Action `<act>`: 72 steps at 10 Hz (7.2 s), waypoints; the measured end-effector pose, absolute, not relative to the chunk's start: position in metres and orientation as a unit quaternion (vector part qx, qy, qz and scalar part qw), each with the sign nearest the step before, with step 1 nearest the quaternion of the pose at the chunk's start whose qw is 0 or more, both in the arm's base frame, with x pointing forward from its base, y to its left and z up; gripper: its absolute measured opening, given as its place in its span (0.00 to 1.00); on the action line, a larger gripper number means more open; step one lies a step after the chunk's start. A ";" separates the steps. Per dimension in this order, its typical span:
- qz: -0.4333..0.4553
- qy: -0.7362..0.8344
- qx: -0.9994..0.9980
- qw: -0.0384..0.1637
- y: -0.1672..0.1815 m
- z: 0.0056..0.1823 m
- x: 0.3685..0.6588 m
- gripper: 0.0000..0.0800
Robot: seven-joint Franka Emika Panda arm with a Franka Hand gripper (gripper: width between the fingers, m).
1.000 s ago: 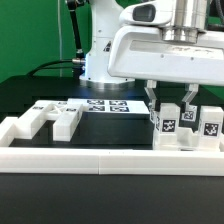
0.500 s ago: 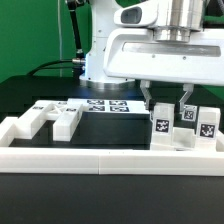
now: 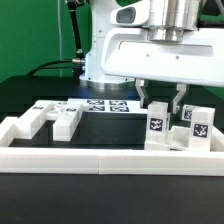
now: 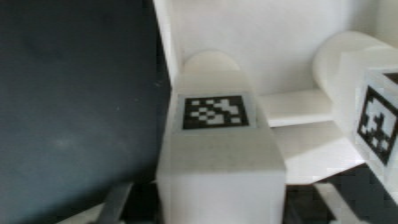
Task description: Assemble chair
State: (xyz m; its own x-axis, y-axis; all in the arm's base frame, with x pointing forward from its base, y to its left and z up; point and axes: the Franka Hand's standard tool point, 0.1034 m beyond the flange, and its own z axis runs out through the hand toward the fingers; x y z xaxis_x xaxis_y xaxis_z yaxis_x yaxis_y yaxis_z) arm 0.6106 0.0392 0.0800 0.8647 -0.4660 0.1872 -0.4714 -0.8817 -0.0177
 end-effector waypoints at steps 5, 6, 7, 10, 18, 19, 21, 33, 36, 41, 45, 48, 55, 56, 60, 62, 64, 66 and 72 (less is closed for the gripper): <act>0.100 -0.240 0.966 0.003 0.049 0.098 0.607 0.79; 0.099 -0.239 0.966 0.001 0.050 0.100 0.605 0.81; 0.100 -0.237 0.966 0.001 0.050 0.101 0.604 0.81; 0.099 -0.235 0.967 0.002 0.049 0.100 0.604 0.81; 0.121 -0.224 0.967 0.005 0.055 0.082 0.583 0.81; 0.121 -0.222 0.968 0.008 0.054 0.074 0.579 0.81; 0.123 -0.219 0.968 0.013 0.054 0.065 0.577 0.81; 0.103 -0.206 0.972 0.037 0.049 0.019 0.560 0.81; 0.102 -0.206 0.973 0.037 0.049 0.018 0.559 0.58; 0.103 -0.206 0.972 0.037 0.049 0.019 0.560 0.40; 0.090 -0.199 0.975 0.033 0.039 0.046 0.561 0.40; 0.068 -0.198 0.978 0.026 0.030 0.076 0.561 0.39; -0.119 -0.198 0.972 0.039 0.009 0.085 0.562 0.38; -0.120 -0.198 0.972 0.041 0.009 0.080 0.558 0.38; -0.121 -0.198 0.972 0.041 0.008 0.080 0.558 0.70; -0.121 -0.198 0.972 0.042 0.007 0.078 0.558 0.81; -0.097 -0.179 0.978 0.038 -0.003 0.080 0.570 0.81; -0.072 -0.148 0.986 0.033 -0.017 0.084 0.584 0.81; -0.066 -0.110 0.991 0.035 -0.020 0.104 0.605 0.81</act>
Offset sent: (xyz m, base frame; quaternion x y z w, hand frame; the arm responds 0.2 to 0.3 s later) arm -0.0174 0.0070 0.0267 -0.0101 -0.0055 -0.0018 0.9999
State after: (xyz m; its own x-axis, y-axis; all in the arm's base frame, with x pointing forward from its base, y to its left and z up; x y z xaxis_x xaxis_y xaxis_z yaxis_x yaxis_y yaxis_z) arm 0.6046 -0.0196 0.1042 0.9670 -0.2223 -0.1242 -0.2131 -0.9735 0.0834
